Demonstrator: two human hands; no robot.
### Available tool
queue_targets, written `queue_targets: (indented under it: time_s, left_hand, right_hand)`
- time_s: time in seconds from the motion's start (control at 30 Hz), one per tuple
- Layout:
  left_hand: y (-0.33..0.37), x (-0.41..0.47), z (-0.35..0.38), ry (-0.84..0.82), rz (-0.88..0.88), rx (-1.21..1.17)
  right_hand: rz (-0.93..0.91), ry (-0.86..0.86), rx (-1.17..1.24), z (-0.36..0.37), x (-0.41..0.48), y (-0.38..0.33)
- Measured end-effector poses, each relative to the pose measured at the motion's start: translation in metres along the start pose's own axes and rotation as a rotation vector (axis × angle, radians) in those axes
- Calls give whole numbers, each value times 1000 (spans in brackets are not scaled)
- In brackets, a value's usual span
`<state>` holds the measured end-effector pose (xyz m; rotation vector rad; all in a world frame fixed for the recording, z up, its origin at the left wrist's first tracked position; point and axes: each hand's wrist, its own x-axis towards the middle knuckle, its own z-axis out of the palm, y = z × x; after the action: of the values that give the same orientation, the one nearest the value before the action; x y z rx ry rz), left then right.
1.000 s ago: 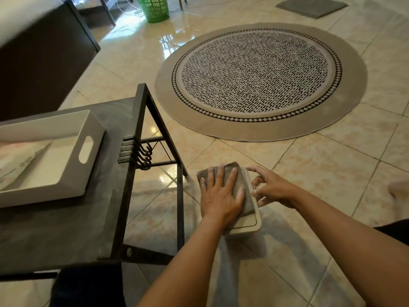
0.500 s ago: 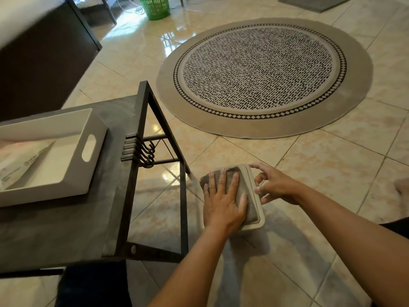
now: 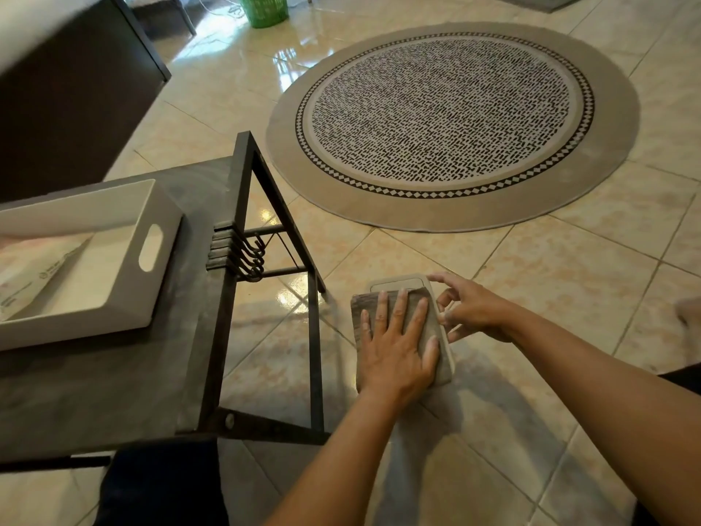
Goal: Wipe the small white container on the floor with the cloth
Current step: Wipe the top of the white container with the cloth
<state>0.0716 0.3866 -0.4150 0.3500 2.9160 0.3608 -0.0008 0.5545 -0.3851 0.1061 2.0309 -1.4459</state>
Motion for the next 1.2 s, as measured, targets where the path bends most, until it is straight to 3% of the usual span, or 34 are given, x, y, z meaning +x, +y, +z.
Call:
queue_targets:
  time_s: [0.17, 0.33, 0.5, 0.67, 1.2]
  left_hand:
    - [-10, -7, -5, -1, -93, -24]
    - [11, -9, 4, -5, -17, -16]
    - [-6, -2, -4, 1, -134, -20]
    - [14, -6, 0, -18, -50, -21]
    - [-10, 9, -4, 21, -88, -62]
  right_hand:
    - [-6, 4, -6, 2, -3, -1]
    - [10, 5, 1, 0, 0, -1]
    - [-3, 5, 3, 1, -1, -3]
    - [-1, 5, -7, -1, 0, -2]
    - [29, -84, 18, -1, -3, -4]
